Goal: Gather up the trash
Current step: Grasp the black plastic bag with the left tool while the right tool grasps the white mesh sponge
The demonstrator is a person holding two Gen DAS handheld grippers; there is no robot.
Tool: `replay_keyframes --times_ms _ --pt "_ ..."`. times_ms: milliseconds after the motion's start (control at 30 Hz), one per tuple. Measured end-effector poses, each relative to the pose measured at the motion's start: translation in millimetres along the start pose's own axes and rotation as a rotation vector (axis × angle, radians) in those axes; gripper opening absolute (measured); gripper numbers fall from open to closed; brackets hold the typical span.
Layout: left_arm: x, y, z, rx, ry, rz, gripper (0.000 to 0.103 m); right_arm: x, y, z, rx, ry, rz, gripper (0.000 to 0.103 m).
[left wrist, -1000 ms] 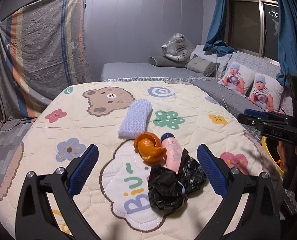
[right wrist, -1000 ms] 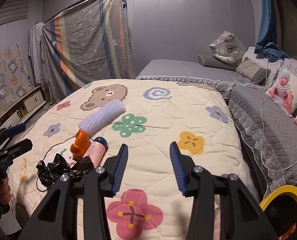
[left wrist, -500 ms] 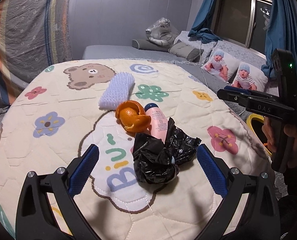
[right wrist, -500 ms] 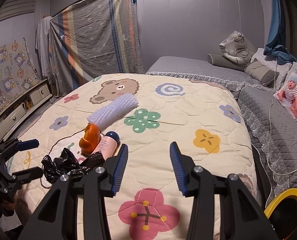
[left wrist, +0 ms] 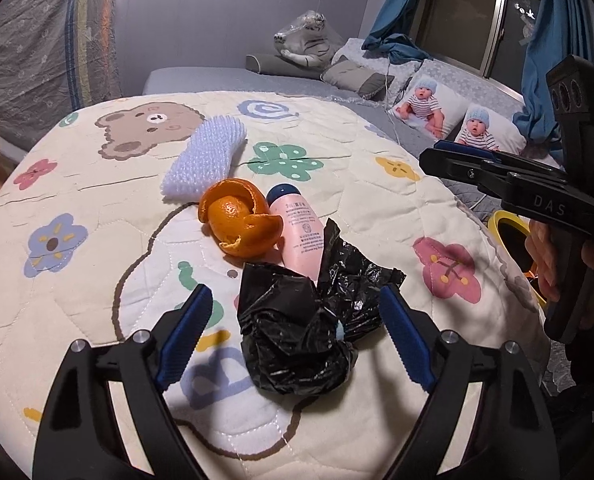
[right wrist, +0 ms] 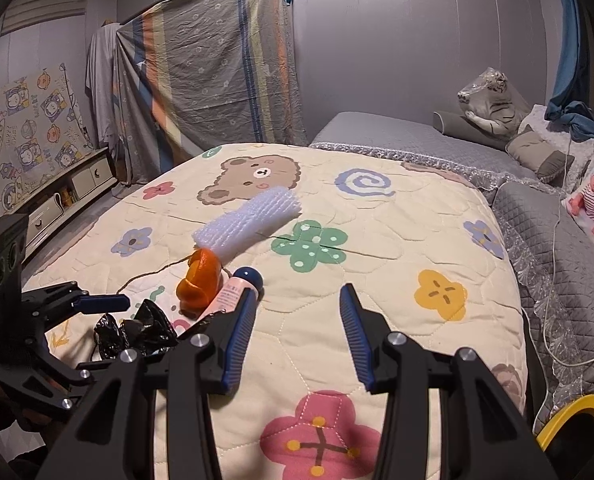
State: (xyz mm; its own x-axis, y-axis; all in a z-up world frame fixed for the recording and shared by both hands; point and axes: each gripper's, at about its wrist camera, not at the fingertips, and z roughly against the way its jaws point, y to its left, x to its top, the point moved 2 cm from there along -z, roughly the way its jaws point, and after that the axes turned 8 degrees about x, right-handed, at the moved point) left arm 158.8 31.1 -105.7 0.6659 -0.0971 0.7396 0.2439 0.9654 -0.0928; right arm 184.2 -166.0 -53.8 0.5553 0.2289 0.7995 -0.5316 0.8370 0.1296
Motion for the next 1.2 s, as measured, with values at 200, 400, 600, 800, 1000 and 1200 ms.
replay_keyframes --times_ms 200,400,600,800,1000,1200 --pt "-0.1 -0.3 -13.7 -0.010 0.041 0.003 0.052 3.7 3.8 -14.1 0.007 0.027 0.013 0.042" --pt "-5.1 3.3 -14.2 -0.014 0.045 0.015 0.030 7.6 10.1 -32.4 0.020 0.060 0.017 0.042" --pt "-8.7 8.3 3.3 -0.018 0.017 0.031 0.027 20.5 17.2 -56.9 0.046 0.094 0.003 0.042" --pt "-14.2 23.1 29.9 -0.002 -0.045 0.081 0.027 47.8 24.7 -97.2 0.053 0.132 -0.025 0.043" --pt "-21.3 41.4 41.2 0.021 -0.070 0.143 0.027 70.0 27.9 -150.7 0.021 0.193 -0.109 0.053" --pt "-22.1 52.8 47.4 0.023 -0.094 0.171 0.027 75.1 28.3 -194.2 0.008 0.274 -0.218 0.053"
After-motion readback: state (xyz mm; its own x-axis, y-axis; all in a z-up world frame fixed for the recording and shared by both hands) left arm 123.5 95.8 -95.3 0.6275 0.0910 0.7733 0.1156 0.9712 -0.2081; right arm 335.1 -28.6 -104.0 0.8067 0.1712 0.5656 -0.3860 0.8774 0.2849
